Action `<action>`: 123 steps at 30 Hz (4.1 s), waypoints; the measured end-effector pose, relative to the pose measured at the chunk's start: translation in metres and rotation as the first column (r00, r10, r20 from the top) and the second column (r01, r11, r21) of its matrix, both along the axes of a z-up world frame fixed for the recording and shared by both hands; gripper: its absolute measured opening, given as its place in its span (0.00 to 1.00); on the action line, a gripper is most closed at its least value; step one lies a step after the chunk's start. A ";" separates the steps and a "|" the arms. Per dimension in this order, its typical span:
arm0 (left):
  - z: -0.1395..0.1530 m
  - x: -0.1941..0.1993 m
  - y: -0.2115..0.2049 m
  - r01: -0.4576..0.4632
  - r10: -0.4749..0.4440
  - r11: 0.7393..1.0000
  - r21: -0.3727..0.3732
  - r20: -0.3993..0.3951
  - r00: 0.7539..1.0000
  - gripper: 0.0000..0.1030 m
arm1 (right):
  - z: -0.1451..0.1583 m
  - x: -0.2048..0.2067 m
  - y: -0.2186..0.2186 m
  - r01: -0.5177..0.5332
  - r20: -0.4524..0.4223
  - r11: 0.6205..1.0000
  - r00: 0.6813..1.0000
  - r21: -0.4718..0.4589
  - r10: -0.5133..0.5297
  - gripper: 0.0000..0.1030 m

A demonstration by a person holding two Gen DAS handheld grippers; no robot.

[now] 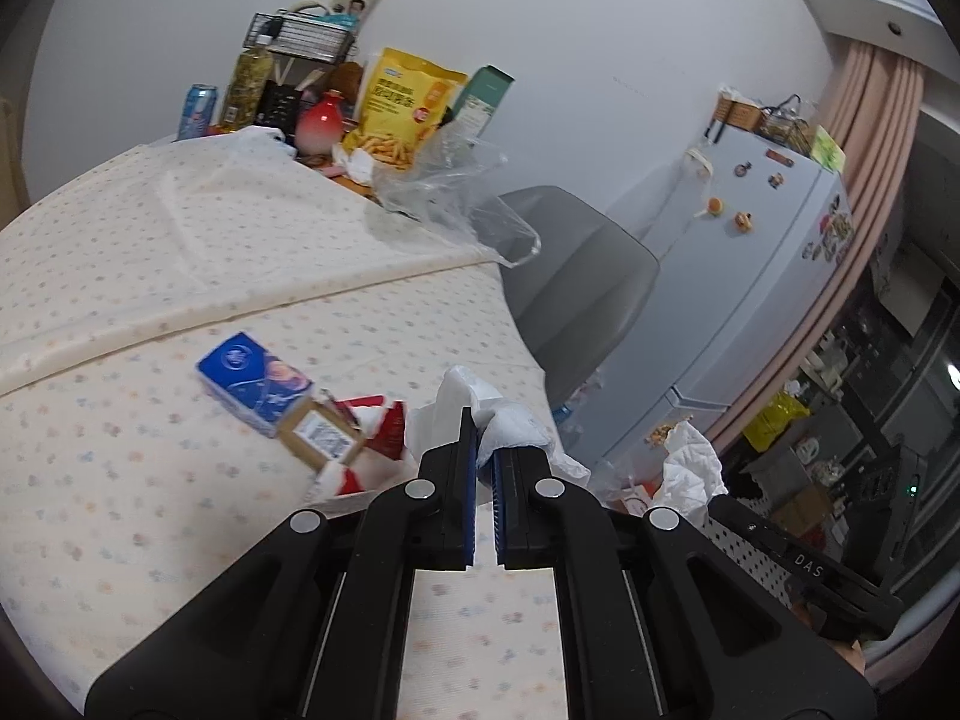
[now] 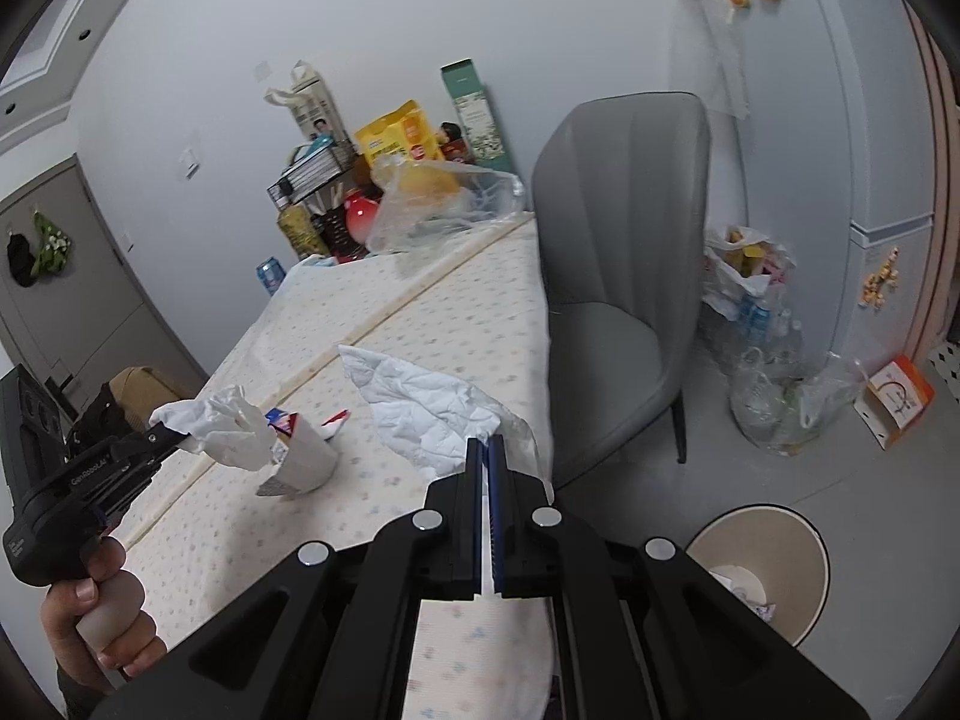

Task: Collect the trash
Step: 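Carry the tissues in both tools over the beige trash bin, then open the right tool over the bin while the left tool releases its tissue, then move both tools back toward the brown box and red wrapper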

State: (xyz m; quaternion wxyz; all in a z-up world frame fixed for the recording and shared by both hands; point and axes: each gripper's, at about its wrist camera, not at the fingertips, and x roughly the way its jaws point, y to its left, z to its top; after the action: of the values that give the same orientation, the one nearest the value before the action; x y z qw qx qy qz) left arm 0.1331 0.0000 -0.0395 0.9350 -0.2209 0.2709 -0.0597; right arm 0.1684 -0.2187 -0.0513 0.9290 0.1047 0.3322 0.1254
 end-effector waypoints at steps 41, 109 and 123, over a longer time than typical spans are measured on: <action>-0.042 0.081 -0.233 0.404 -0.373 0.903 0.147 -0.196 0.907 0.05 | -0.132 -0.013 -0.215 0.396 -0.232 0.916 0.899 0.064 -0.372 0.55; -0.016 0.036 -0.088 0.137 -0.127 0.988 0.075 -0.120 0.985 0.94 | -0.042 -0.046 -0.119 0.289 -0.067 0.956 0.956 0.055 -0.286 0.92; -0.026 0.019 0.013 -0.025 0.023 0.999 -0.024 -0.093 0.995 0.94 | -0.019 -0.007 -0.021 0.108 -0.049 0.994 0.993 -0.013 -0.109 0.87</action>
State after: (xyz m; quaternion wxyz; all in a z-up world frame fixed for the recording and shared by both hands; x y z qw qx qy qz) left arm 0.1523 0.0134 -0.0651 0.9192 -0.2383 0.3106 -0.0415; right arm 0.1618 -0.2400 -0.0706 0.9264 0.1208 0.3496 0.0705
